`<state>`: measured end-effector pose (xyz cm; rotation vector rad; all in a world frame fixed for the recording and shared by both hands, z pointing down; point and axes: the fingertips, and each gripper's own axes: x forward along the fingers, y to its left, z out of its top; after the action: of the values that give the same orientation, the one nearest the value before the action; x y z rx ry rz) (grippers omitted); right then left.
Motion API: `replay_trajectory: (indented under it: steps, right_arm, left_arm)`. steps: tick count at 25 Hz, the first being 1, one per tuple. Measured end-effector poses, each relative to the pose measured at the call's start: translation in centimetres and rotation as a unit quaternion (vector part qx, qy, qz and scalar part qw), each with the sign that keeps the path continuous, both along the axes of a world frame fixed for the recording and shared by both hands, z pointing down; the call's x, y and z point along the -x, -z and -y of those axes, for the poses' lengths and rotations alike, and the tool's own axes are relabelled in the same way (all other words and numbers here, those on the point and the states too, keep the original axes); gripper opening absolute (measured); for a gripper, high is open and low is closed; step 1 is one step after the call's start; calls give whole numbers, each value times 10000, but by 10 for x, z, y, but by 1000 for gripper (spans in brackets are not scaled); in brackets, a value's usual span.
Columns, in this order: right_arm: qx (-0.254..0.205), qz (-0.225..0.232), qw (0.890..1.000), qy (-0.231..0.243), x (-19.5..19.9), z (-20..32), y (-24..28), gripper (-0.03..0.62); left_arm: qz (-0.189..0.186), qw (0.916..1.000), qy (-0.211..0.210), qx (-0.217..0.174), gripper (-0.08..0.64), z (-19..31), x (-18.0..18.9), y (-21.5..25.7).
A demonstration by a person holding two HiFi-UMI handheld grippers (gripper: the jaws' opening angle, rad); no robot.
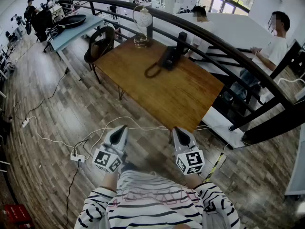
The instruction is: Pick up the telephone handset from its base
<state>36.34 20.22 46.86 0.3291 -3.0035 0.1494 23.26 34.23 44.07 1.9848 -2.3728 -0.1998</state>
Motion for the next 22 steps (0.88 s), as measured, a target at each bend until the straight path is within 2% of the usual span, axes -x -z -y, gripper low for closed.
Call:
replay_trajectory:
  steps: [6,10,15,22]
  right_arm:
    - [-34,64,9999,-125,31,8,4,-2]
    - [17,152,9992,-364,63,18,4,0]
    - [26,134,9968,-783,125,20,9,23]
    - [151,133,9917,-1267,210,22,11,23]
  left_arm:
    - [54,9998,-157,-126,2,10,35,2]
    - [-9,9991,-384,-187,3,22,76,-3]
    - [-132,9974,-703,-107,3,26,146,-5]
    - [-207,9927,-1190,-8,3,38,243,-6]
